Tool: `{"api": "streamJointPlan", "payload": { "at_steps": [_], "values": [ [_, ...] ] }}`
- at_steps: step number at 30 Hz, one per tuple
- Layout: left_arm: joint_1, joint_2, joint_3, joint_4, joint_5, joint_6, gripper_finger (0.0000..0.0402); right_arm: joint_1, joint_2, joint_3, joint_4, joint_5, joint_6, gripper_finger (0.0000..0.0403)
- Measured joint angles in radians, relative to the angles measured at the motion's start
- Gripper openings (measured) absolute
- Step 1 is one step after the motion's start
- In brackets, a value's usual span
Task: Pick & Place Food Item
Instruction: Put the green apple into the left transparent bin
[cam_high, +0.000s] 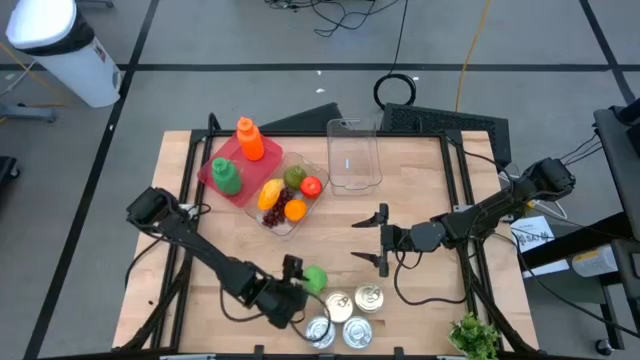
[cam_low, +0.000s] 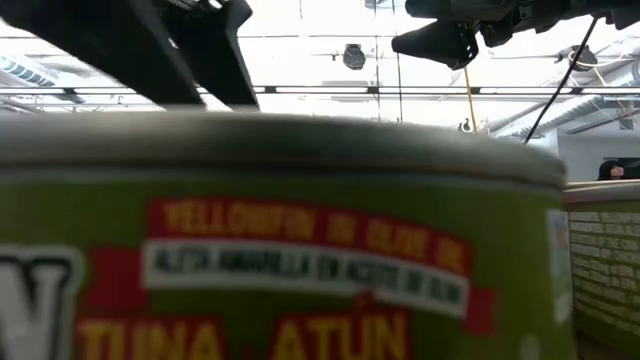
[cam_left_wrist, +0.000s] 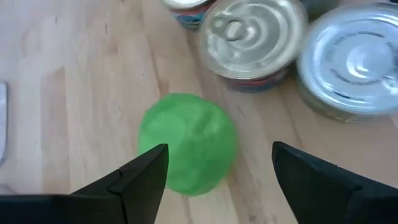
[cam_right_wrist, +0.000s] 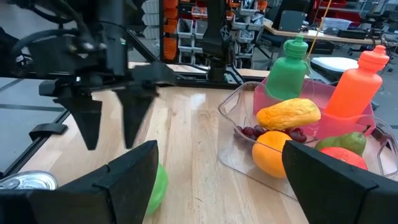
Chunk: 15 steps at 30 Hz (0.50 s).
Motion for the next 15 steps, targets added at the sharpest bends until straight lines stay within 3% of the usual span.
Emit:
{"api": "streamJointPlan", "payload": {
  "at_steps": [8,12,15],
  "values": [
    [0.070,0.000,0.020,0.016,0.079,0.009,0.0363,0.000,0.000,0.000,-0.004,0.000,-0.005,0.0322],
    [0.095,0.000,0.020,0.013,0.190,0.082,0.0390,0.000,0.000,0.000,-0.004,0.000,-0.008,0.0322],
    [0.108,0.000,0.020,0.017,0.208,0.129,0.0396,0.000,0.000,0.000,-0.004,0.000,-0.024,0.0322]
  ]
}}
